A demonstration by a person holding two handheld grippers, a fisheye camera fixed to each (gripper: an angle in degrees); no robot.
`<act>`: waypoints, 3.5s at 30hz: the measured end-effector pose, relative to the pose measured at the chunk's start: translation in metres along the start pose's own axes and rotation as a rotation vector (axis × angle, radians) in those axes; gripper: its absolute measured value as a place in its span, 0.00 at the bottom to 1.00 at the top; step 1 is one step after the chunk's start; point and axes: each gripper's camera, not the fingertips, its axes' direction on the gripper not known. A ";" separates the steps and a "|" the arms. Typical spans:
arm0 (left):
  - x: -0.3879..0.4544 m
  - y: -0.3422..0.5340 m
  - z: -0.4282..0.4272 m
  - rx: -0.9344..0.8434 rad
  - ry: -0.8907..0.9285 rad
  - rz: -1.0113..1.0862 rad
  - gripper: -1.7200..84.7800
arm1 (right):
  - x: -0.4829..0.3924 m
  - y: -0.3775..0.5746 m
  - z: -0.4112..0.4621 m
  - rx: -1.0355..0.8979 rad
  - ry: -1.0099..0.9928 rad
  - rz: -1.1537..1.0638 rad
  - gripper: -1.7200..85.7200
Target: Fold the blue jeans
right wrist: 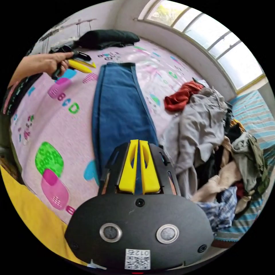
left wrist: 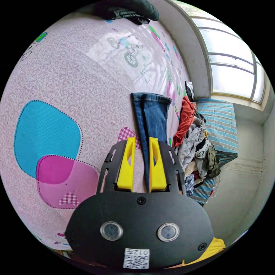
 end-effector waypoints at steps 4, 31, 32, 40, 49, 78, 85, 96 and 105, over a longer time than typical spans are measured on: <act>0.005 -0.026 0.005 0.022 0.106 -0.036 0.09 | -0.039 -0.072 0.041 0.122 -0.118 -0.043 0.07; 0.011 -0.075 -0.041 0.074 0.179 -0.111 0.13 | -0.145 -0.148 0.182 0.177 0.093 -0.283 0.03; 0.010 -0.075 -0.042 0.075 0.185 -0.114 0.13 | -0.141 -0.149 0.182 0.175 0.069 -0.255 0.03; 0.005 -0.078 -0.052 0.092 0.239 -0.109 0.13 | -0.119 -0.150 0.159 0.257 -0.055 -0.082 0.02; -0.005 -0.070 -0.053 0.127 0.291 -0.126 0.15 | -0.144 -0.147 0.204 0.183 -0.085 -0.215 0.02; 0.023 -0.021 -0.088 0.134 -0.032 0.070 0.04 | -0.096 0.112 0.089 0.054 -0.212 0.014 0.04; -0.027 0.031 -0.142 0.166 -0.104 -0.006 0.04 | -0.103 0.288 0.054 -0.298 -0.021 0.204 0.05; -0.112 0.105 -0.211 0.248 -0.138 -0.121 0.04 | -0.171 0.258 0.036 -0.195 -0.193 0.082 0.09; -0.163 0.126 -0.218 0.238 -0.082 -0.146 0.04 | -0.229 0.297 0.032 -0.282 0.004 -0.109 0.09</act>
